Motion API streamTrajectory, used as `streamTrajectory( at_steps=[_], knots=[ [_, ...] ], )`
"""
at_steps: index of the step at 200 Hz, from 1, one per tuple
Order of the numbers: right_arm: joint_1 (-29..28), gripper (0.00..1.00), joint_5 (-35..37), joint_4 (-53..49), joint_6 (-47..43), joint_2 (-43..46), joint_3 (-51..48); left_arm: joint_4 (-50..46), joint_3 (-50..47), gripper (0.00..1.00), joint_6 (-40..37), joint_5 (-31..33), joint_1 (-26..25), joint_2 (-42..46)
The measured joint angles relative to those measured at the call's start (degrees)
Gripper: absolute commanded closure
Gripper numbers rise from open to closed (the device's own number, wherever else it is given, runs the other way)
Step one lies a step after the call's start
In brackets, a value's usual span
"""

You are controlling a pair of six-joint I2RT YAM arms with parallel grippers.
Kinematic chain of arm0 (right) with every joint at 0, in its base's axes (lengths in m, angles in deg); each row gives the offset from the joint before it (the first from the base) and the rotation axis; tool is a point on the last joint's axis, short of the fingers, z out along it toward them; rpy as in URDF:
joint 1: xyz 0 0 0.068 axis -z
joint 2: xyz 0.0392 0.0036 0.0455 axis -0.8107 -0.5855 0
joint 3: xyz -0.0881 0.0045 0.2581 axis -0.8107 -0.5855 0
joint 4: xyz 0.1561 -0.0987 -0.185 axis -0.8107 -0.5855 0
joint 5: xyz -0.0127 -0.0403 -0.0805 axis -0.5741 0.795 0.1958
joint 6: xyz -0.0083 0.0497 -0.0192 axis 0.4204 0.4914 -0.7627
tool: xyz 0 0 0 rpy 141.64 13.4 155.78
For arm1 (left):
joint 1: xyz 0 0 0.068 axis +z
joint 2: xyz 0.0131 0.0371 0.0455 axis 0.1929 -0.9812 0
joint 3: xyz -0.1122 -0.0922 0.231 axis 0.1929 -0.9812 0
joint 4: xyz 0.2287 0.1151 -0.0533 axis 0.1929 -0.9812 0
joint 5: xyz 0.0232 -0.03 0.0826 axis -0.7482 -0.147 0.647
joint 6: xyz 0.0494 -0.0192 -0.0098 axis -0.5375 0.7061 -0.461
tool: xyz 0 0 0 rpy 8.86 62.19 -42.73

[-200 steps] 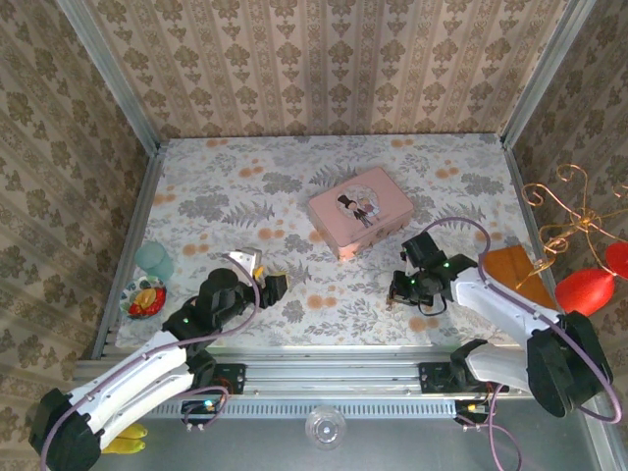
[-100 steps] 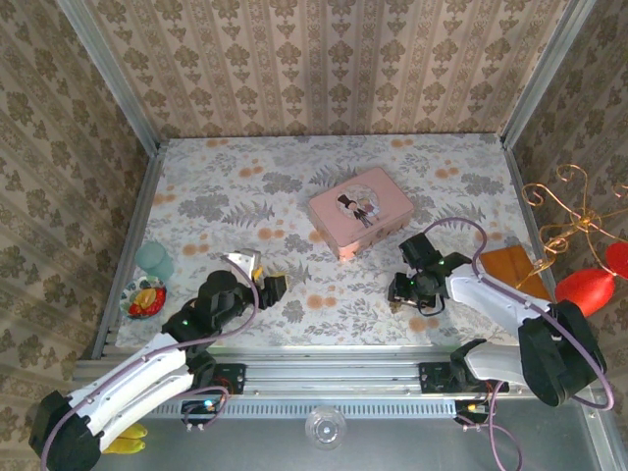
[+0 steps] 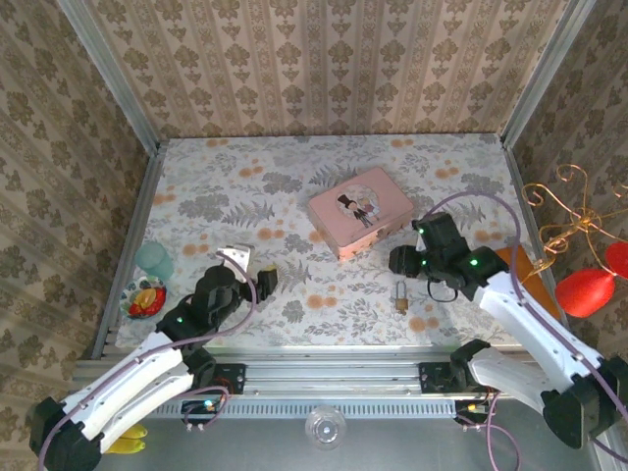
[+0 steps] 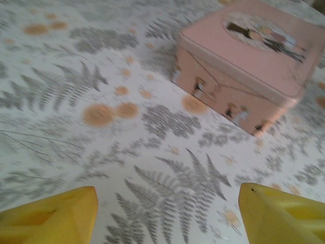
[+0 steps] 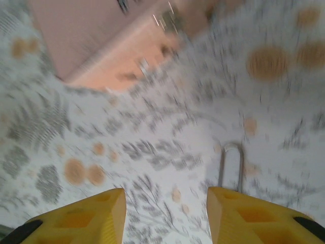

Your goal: Unlock the padlock with the key

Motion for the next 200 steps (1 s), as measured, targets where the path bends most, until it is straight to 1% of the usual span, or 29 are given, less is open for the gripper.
streamTrajectory(
  at_steps=[3,11,15,20,24,25,36,48,60,76,89,116,121,126,143,158,176,200],
  knots=[
    [0.2,0.52,0.6,0.3,-0.6,0.4,0.6,0.0,0.3,0.24,-0.2,0.7,0.2,-0.2],
    [0.5,0.52,2.0,1.6,-1.6,0.9,1.6,0.0,1.2,0.03,-0.7,2.5,0.8,-0.6],
    [0.6,0.52,2.6,2.3,-2.0,1.0,2.0,0.1,1.6,0.0,-1.4,3.4,1.0,-0.8],
    [0.8,0.5,3.5,3.3,-2.7,1.1,2.4,0.2,2.0,0.0,-1.6,4.6,1.2,-1.2],
    [0.9,0.46,4.1,4.4,-3.1,1.2,2.5,0.5,2.2,0.0,-2.0,5.5,1.4,-1.5],
    [1.0,0.43,4.3,4.7,-3.3,1.2,2.6,0.7,2.2,0.0,-2.0,5.8,1.4,-1.6],
    [1.3,0.34,6.1,7.6,-4.2,1.2,2.4,2.0,2.6,0.0,-3.9,8.6,1.7,-2.5],
    [1.4,0.32,8.3,11.8,-5.6,1.4,1.3,3.8,2.6,0.0,-6.3,11.8,1.7,-3.5],
    [1.7,0.26,10.2,15.8,-6.9,1.9,-0.7,6.3,2.6,0.0,-9.3,14.8,1.7,-4.0],
    [2.2,0.21,12.8,19.6,-8.7,2.1,-3.3,12.2,1.7,0.0,-13.9,17.7,2.4,-4.2],
    [2.4,0.15,14.6,21.9,-10.8,2.1,-4.9,16.7,0.6,0.0,-17.1,19.0,3.4,-4.5],
    [2.4,0.08,19.8,26.9,-15.1,2.1,-8.5,23.3,-1.3,0.0,-21.8,20.5,6.1,-7.3],
    [2.4,0.06,21.0,28.2,-16.0,2.2,-9.5,24.2,-1.5,0.0,-22.5,20.7,6.7,-8.2],
    [2.4,0.0,22.4,29.8,-16.7,2.3,-10.7,25.2,-1.6,0.0,-22.9,21.1,7.5,-9.5],
    [2.6,0.0,26.3,34.9,-19.6,2.5,-15.7,28.4,-1.7,0.0,-23.6,22.4,10.9,-14.8],
    [3.0,0.0,28.3,38.8,-22.2,1.9,-19.3,31.0,-1.9,0.0,-24.6,22.4,13.9,-19.3],
    [3.5,0.0,30.6,43.3,-24.6,-1.5,-21.4,36.0,-3.4,0.0,-25.7,19.4,18.1,-23.3],
    [4.3,0.0,33.2,51.0,-27.7,-7.7,-23.0,44.4,-6.3,0.0,-25.6,13.8,25.9,-30.8]
  ],
)
